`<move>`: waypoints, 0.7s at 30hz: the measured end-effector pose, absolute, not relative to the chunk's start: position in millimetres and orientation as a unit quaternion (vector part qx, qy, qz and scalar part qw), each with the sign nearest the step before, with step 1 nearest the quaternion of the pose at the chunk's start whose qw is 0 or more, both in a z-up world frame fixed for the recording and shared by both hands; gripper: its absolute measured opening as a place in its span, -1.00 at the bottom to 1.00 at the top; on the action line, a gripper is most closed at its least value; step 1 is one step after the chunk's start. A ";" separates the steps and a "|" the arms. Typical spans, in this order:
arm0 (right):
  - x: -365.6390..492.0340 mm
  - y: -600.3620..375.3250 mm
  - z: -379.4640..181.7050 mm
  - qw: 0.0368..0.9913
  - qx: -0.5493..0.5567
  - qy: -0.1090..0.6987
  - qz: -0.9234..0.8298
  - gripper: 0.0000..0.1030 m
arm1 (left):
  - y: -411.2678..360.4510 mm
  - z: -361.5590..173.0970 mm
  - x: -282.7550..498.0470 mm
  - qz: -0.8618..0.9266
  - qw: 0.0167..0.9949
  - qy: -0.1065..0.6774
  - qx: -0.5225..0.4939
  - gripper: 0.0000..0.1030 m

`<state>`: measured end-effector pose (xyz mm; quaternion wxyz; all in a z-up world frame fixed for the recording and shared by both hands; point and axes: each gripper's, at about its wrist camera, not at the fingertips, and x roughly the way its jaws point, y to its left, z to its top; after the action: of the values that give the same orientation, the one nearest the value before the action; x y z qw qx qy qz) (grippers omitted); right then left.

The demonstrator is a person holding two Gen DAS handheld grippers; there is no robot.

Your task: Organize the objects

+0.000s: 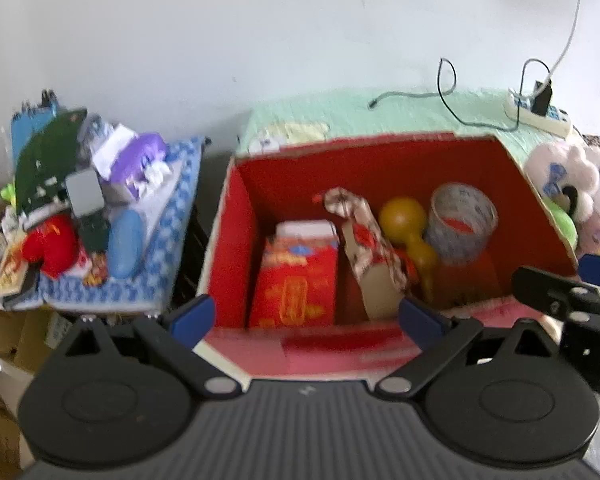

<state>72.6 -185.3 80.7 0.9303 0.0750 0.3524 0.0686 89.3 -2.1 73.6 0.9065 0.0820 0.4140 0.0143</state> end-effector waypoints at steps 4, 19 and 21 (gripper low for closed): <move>88.3 -188.5 80.8 0.934 0.088 0.341 0.059 0.25 | -1.2 77.1 103.6 0.018 0.914 0.398 0.080 0.92; 110.3 -196.6 58.8 0.933 0.102 0.341 0.049 0.24 | 2.6 65.2 133.4 0.021 0.918 0.391 0.069 0.92; 111.9 -194.7 57.1 0.933 0.097 0.343 0.052 0.24 | 1.8 62.0 135.2 0.016 0.916 0.394 0.068 0.92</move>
<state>111.9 -194.7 57.1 0.9329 0.0970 0.3429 0.0522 135.2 1.8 62.0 0.9164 0.0684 0.3940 0.0165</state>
